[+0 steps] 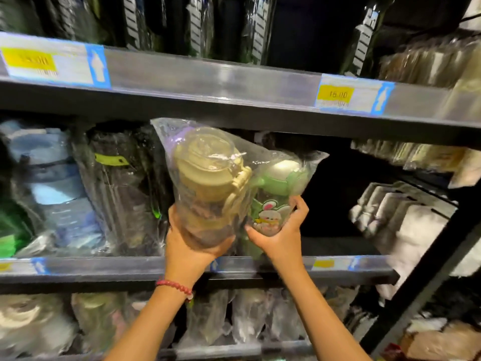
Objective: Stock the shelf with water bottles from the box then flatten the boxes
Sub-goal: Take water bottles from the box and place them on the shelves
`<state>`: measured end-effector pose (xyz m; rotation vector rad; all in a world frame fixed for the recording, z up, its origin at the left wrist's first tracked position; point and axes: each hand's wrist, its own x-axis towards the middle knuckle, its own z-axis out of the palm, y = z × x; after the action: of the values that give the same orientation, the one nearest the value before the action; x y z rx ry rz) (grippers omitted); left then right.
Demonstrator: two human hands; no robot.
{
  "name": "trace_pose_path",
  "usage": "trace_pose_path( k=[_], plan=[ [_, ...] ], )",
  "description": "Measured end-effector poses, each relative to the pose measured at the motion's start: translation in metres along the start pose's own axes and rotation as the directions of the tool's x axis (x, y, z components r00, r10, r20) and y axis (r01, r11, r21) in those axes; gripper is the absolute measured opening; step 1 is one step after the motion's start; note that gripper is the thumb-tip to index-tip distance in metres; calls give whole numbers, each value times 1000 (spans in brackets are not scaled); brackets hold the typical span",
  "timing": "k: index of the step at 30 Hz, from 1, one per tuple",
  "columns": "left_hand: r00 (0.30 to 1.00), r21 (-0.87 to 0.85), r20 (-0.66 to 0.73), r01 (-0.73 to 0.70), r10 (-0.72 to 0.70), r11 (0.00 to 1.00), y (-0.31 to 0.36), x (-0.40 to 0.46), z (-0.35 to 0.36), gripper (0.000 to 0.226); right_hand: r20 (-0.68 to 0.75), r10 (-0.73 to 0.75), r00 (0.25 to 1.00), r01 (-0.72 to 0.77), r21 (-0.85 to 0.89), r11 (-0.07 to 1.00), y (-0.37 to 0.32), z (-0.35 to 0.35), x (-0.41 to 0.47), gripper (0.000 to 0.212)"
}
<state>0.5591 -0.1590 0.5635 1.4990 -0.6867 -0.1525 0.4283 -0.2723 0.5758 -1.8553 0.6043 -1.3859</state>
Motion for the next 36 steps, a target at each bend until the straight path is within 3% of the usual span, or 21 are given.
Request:
trace_pose_path(
  k=[2, 4, 10, 16, 21, 25, 28, 32, 36],
  plan=[
    [992, 69, -18, -120, 121, 990, -1, 1, 0, 105, 57, 34, 998, -34, 0, 999, -2, 3, 2, 98],
    [988, 103, -55, -136, 142, 985, 5, 0, 0, 97, 82, 77, 994, -78, 2, 997, 3, 5, 4, 97],
    [990, 198, -51, -118, 130, 973, 19, 2, -2, 96, 64, 178, 982, -178, -8, 984, 7, 1, 11, 76],
    [994, 228, 25, -112, 109, 967, 26, 9, -4, 84, 121, 229, 966, -234, 35, 972, 6, 1, 10, 86],
    [994, 224, 48, -111, 103, 968, 22, 10, -4, 96, 172, 212, 962, -214, -4, 977, 2, -1, 9, 78],
    [983, 194, 171, -93, 60, 977, 26, 7, -13, 116, 174, 189, 967, -183, -49, 982, 2, -4, 11, 70],
    [974, 187, 223, -82, 39, 979, 28, 6, -20, 113, 172, 183, 968, -173, -71, 982, 1, -5, 12, 72],
    [987, 210, 138, -113, 85, 971, 24, 8, -18, 87, 128, 187, 974, -173, -108, 979, -1, -1, 11, 72],
    [993, 251, 39, -121, 114, 961, 24, 7, -9, 83, 163, 242, 957, -226, -108, 968, -1, -5, 18, 66]
  ],
)
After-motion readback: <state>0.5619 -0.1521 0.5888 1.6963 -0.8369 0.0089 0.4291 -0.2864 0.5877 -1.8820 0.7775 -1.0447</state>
